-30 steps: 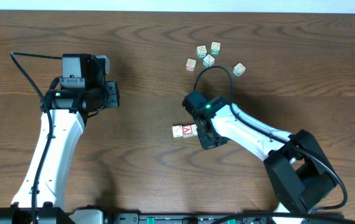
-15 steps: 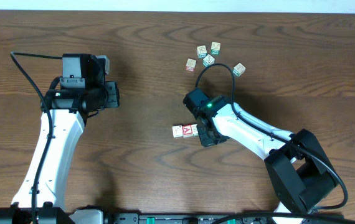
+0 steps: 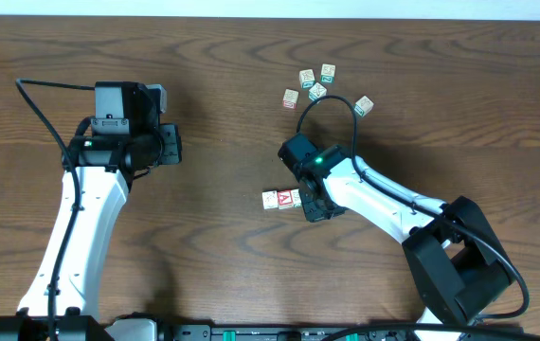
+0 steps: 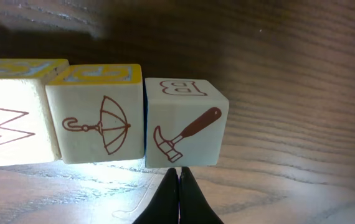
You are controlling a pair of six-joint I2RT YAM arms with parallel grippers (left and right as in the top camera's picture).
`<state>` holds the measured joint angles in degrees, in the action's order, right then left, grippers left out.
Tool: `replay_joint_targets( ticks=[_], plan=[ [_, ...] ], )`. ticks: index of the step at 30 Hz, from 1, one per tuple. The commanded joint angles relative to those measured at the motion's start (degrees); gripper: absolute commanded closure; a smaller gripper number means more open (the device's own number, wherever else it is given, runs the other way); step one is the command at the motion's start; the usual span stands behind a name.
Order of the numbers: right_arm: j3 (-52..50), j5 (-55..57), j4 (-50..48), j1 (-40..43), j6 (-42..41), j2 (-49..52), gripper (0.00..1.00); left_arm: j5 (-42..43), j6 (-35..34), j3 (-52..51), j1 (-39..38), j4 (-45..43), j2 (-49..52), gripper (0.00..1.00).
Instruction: Lift 5 blocks
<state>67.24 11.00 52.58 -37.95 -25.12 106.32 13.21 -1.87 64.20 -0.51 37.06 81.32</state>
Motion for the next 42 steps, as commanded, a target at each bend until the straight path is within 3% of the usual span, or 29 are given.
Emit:
replay_joint_targets(
  ticks=[1, 42],
  plan=[
    [-0.3, 1.2, -0.4, 0.8, 0.6, -1.0, 0.99, 0.3, 0.3, -0.2, -0.1, 0.0, 0.3, 0.93],
    [-0.3, -0.6, -1.8, 2.0, 1.2, -1.0, 0.99, 0.3, 0.7, -0.2, -0.1, 0.0, 0.3, 0.93]
  ],
)
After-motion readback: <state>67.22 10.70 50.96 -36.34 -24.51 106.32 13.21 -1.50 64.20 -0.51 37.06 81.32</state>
